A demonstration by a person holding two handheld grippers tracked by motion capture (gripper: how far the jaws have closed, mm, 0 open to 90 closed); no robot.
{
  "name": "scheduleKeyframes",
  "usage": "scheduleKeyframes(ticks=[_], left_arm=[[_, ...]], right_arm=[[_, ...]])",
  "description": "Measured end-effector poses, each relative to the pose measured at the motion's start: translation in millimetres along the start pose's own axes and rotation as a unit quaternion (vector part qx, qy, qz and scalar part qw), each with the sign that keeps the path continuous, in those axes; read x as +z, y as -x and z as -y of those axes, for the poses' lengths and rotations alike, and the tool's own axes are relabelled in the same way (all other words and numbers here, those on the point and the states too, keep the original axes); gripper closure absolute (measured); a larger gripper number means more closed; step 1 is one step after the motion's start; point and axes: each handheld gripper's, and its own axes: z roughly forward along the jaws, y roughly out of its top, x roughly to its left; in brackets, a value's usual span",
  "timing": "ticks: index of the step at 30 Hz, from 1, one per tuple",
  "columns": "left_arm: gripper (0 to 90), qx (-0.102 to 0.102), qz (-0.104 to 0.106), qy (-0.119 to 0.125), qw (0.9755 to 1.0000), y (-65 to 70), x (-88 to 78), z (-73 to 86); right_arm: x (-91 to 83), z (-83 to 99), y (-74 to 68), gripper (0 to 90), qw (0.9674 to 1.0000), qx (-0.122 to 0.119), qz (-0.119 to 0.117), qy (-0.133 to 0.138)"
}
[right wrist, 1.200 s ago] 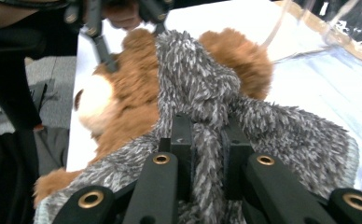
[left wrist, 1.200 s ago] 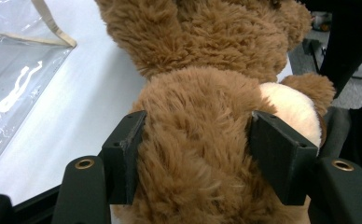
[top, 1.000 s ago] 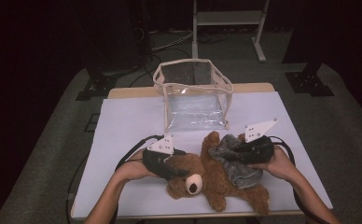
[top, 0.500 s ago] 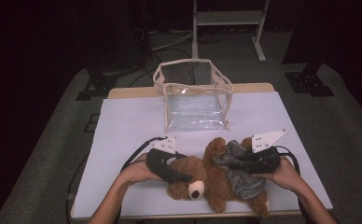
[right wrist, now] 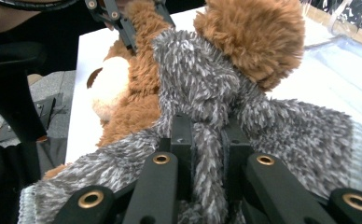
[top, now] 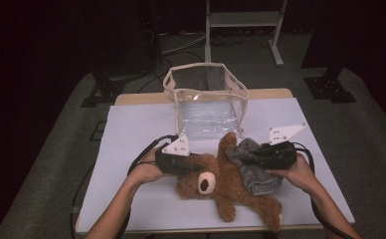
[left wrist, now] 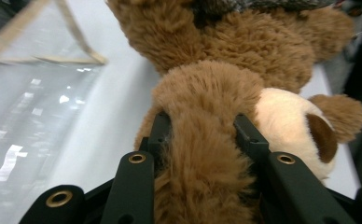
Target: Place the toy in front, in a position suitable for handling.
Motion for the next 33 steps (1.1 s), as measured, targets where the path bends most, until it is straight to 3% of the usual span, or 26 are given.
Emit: scheduleKeyframes(ticks=[4,8,11,13,15,19,22,27,29,33], left_arm=[[65.2,0.016,-0.004,-0.019,0.9997,-11.3,-7.5,-2.8],[64.1,0.017,-0.001,-0.012,0.9998,-13.8,-10.1,0.5],[61.4,0.011,0.002,-0.006,0.9999,-9.8,-9.8,8.1],[57.6,0.005,0.007,-0.006,0.9999,-6.9,-10.7,13.6],[49.5,-0.013,0.012,0.001,0.9998,-3.0,-13.0,19.7],[30.4,-0.055,0.020,0.020,0.9981,4.5,-20.7,27.6],[26.6,-0.069,0.025,0.021,0.9971,9.2,-20.6,33.0],[41.5,-0.042,0.027,0.027,0.9984,22.7,-14.1,40.2],[45.6,-0.024,0.023,0.024,0.9992,25.4,-14.0,40.9],[47.9,0.000,0.016,0.021,0.9996,30.4,-10.9,37.5]], right_arm=[[6.4,-10.1,10.3,78.7,0.9999,0.000,-0.005,-0.010],[5.5,-17.7,25.1,78.7,0.9999,0.004,0.006,-0.013],[13.8,-13.4,31.4,78.7,0.9990,0.016,-0.002,-0.043],[20.5,-8.8,27.4,78.7,0.9981,0.024,-0.026,-0.051],[23.2,-7.8,17.0,79.0,0.9974,0.014,-0.038,-0.059],[24.3,-6.2,-8.3,79.3,0.9968,-0.015,-0.036,-0.070],[20.6,-2.4,-25.9,79.4,0.9967,-0.037,-0.028,-0.067],[15.1,1.8,-39.4,79.3,0.9959,-0.055,-0.027,-0.066],[9.3,-6.5,-37.4,79.0,0.9952,-0.062,-0.029,-0.070],[0.7,-31.6,-24.5,79.0,0.9961,-0.068,-0.017,-0.053]])
